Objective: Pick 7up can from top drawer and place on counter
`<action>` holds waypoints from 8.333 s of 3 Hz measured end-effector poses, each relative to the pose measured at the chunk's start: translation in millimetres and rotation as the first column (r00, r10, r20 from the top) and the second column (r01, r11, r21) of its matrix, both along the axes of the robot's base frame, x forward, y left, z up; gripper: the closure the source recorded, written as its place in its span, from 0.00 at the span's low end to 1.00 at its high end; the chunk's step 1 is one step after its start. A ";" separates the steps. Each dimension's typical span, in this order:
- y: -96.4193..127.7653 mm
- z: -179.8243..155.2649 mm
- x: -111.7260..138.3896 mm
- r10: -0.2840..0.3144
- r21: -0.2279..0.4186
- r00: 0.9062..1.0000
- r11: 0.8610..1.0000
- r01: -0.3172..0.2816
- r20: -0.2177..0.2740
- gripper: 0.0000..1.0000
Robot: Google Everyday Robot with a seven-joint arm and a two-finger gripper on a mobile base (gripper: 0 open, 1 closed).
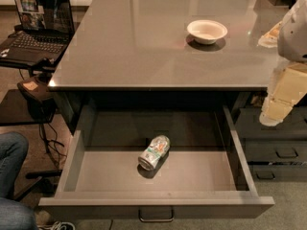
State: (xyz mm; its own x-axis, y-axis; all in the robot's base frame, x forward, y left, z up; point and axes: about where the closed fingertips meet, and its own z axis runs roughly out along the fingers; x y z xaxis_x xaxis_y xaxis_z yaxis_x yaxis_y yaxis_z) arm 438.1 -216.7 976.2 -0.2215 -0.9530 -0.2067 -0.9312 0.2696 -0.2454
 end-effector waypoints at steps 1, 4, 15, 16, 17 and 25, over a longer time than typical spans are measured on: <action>0.0 -0.1 0.0 0.000 0.000 1.000 1.000 0.000 0.000 0.00; 113.5 -203.4 -5.1 0.176 0.286 0.967 0.951 -0.117 -0.187 0.00; 168.3 -355.5 47.7 -0.274 0.605 0.924 0.698 0.382 -0.267 0.00; 186.6 -355.4 35.9 -0.252 0.723 0.935 0.593 0.354 -0.250 0.00; 206.8 -342.0 29.3 -0.209 0.760 0.951 0.573 0.307 -0.227 0.00; 237.9 -342.7 68.3 -0.388 0.835 0.919 0.480 0.270 -0.075 0.00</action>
Offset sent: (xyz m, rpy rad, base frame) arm -0.0078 0.0233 -0.0566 0.0499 0.0106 0.0645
